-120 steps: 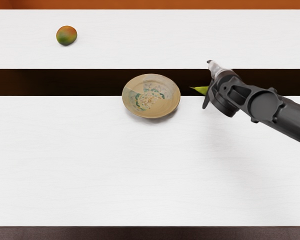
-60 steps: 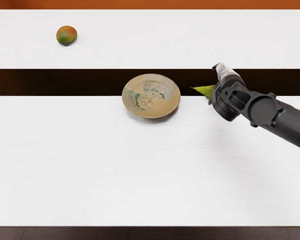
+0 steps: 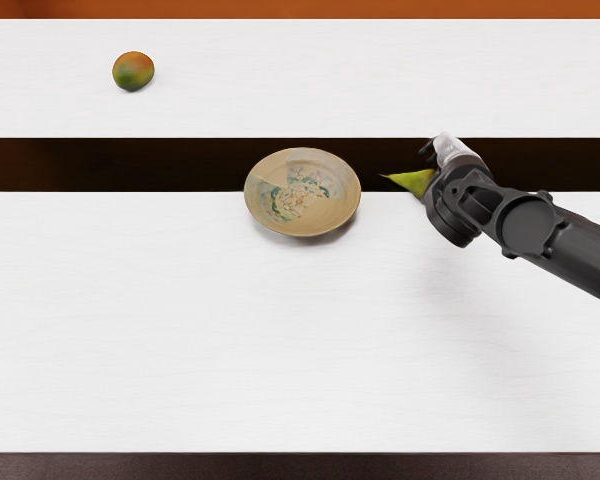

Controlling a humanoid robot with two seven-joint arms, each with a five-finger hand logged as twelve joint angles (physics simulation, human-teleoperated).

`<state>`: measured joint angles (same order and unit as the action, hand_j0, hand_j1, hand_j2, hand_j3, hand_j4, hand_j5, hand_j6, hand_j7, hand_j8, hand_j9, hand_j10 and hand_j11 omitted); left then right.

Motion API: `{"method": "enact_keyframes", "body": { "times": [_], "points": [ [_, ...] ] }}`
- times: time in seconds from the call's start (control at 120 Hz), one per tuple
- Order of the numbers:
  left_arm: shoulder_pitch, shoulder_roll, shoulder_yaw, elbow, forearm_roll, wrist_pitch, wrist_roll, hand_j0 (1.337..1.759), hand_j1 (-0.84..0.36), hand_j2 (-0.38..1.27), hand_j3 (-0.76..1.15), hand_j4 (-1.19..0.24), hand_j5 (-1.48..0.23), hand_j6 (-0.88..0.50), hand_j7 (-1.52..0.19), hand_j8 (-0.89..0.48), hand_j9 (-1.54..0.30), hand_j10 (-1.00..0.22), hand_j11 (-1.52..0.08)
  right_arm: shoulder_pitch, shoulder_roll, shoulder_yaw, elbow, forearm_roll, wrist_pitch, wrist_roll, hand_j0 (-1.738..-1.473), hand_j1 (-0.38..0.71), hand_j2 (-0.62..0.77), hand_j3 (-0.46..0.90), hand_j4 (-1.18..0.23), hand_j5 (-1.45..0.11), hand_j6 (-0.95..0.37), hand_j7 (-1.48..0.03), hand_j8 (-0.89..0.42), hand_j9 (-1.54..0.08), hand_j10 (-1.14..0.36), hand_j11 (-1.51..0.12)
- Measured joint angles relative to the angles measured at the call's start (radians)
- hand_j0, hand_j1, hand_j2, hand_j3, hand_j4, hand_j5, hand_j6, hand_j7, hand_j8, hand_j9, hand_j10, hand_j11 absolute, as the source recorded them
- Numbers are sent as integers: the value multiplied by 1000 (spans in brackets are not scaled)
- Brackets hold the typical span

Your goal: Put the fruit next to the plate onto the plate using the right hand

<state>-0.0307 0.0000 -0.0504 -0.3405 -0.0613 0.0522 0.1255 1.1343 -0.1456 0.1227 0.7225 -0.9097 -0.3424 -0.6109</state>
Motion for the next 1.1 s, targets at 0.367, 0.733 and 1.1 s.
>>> {"method": "enact_keyframes", "body": {
  "times": [0.367,0.733,1.1],
  "points": [
    [0,0,0,0,0,0,0,1658,349,0,0,0,0,0,0,0,0,0,0,-2,-1,0,0,-2,2,0,-1656,244,66,0,-534,-692,-418,-692,-411,-692,-534,-691],
    [1,0,0,0,0,0,0,1658,349,0,0,0,0,0,0,0,0,0,0,-11,1,3,-1,-10,1,0,-1650,274,101,-1,-614,-749,-368,-785,-354,-780,-609,-776],
    [2,0,1,0,0,0,0,1658,349,0,0,0,0,0,0,0,0,0,0,-12,3,3,-2,-11,0,0,-1649,234,166,-2,-673,-801,-410,-860,-409,-851,-690,-852]
  ]
}}
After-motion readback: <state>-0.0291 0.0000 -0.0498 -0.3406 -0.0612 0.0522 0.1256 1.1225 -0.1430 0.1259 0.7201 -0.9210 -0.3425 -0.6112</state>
